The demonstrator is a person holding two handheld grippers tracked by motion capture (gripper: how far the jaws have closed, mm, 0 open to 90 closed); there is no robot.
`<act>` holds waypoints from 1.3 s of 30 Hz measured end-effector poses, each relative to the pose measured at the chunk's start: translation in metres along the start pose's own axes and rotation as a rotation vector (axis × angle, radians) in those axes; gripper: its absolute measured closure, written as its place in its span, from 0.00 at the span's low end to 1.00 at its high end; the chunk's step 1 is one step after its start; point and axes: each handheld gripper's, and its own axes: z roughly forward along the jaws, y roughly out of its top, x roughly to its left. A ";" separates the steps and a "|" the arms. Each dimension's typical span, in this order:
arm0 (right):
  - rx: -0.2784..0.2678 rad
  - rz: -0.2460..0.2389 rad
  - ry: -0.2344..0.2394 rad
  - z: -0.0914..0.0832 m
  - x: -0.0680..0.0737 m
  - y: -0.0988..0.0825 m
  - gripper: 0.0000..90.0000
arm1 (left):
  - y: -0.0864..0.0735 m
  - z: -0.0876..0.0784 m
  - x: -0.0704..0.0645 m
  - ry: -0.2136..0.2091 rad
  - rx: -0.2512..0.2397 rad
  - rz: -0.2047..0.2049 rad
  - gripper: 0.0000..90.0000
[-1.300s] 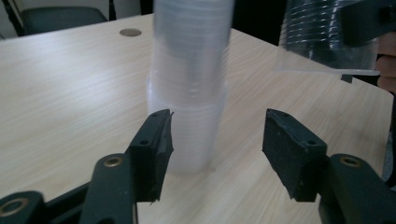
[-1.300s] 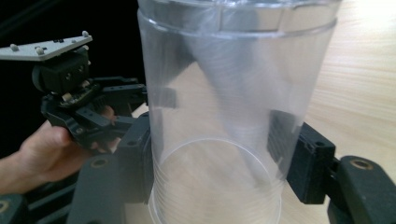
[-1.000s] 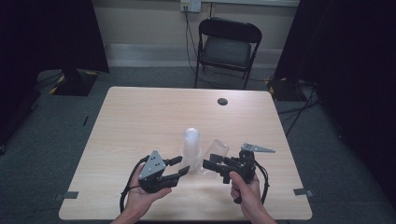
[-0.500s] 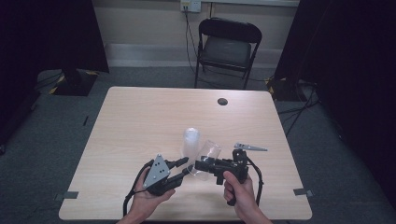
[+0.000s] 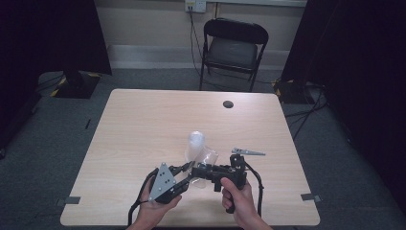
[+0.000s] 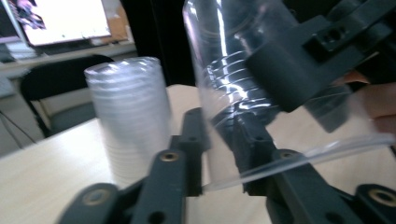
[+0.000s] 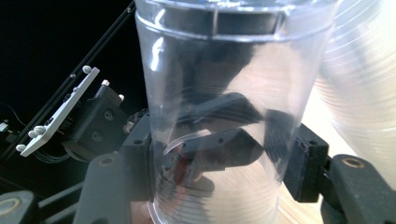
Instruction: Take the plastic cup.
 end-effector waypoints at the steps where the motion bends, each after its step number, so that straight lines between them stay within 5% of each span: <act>1: -0.002 0.003 0.006 0.000 0.000 0.000 0.43 | 0.000 0.000 0.000 -0.004 0.009 -0.001 0.86; 4: 0.003 -0.002 0.001 0.001 0.000 0.000 0.39 | -0.001 0.000 -0.001 -0.002 0.028 0.014 0.89; 14: 0.000 -0.059 -0.036 0.001 0.000 -0.001 0.20 | -0.003 0.001 0.003 -0.025 0.049 -0.040 0.92; 39: -0.013 -0.109 -0.077 -0.014 -0.009 -0.001 0.16 | -0.004 -0.012 0.022 -0.053 0.117 -0.170 0.95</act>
